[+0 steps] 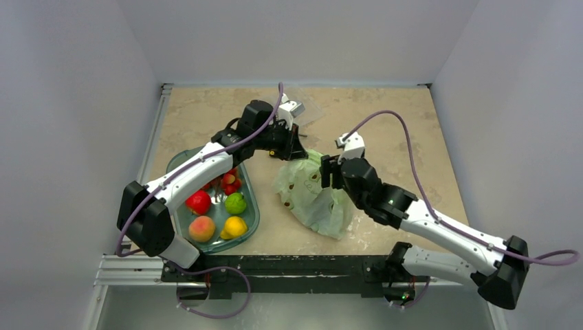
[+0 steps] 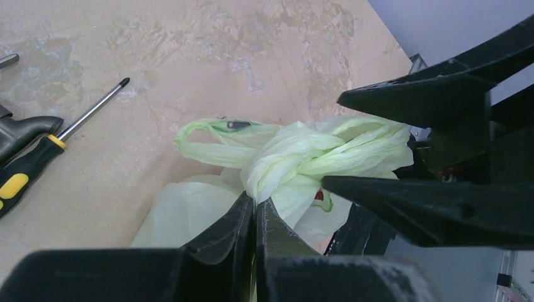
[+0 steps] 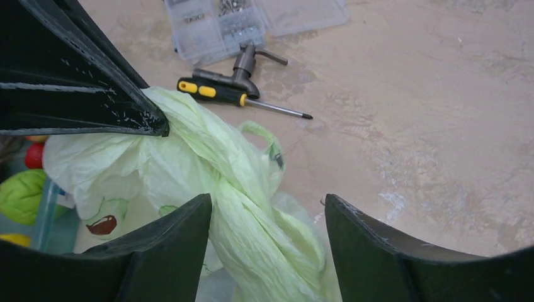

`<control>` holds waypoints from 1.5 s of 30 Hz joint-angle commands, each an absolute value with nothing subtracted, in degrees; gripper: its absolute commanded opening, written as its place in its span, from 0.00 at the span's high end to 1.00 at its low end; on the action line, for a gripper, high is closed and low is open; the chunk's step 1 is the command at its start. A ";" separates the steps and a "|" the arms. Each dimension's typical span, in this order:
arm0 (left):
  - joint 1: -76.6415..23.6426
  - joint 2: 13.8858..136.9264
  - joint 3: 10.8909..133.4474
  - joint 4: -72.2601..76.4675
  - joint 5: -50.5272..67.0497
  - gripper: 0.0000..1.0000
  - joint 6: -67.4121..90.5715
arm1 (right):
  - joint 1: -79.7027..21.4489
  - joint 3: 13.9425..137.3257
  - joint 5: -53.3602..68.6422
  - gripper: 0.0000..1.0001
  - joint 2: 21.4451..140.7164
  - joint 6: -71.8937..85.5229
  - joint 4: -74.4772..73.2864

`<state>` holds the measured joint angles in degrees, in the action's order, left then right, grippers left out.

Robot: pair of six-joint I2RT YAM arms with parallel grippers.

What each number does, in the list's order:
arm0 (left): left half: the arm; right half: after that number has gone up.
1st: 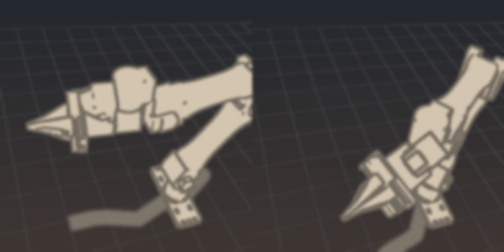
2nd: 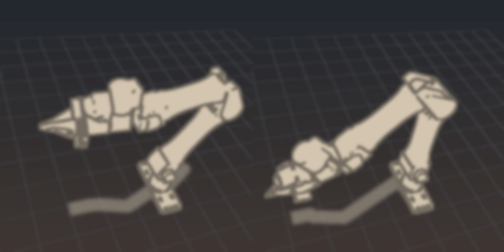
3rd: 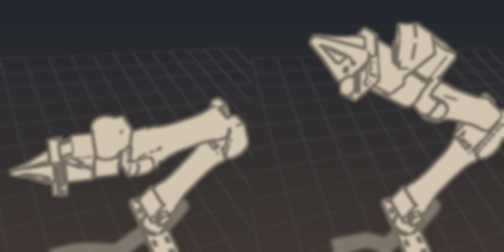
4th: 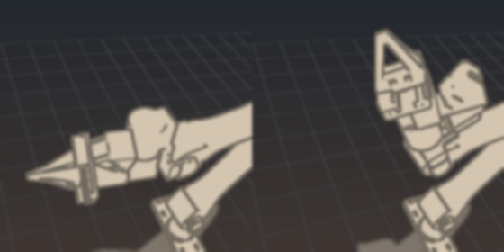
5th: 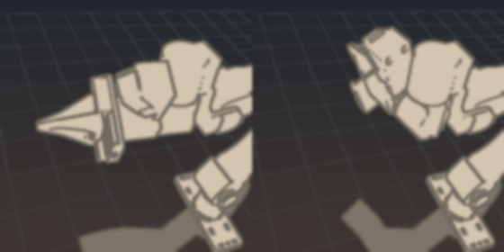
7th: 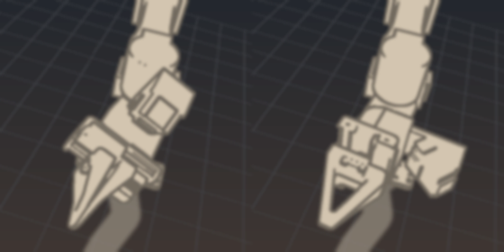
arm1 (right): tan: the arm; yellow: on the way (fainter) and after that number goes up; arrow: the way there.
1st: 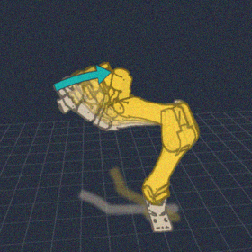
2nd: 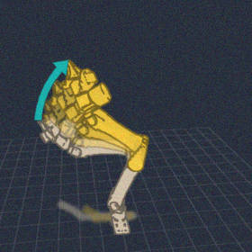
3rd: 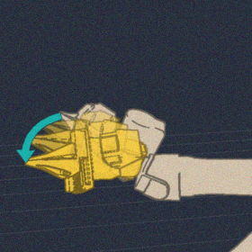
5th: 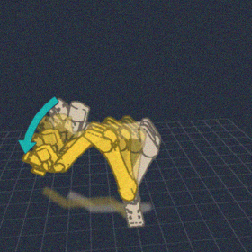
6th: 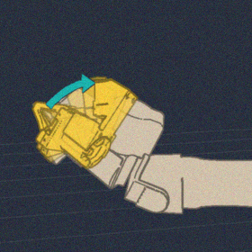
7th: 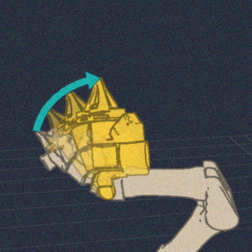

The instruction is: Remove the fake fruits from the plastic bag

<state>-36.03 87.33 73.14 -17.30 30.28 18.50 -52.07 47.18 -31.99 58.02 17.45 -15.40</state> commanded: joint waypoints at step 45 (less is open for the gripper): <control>-35.68 84.50 72.46 -15.30 26.32 1.00 18.49 | -51.94 23.59 -40.60 1.00 16.01 35.35 1.51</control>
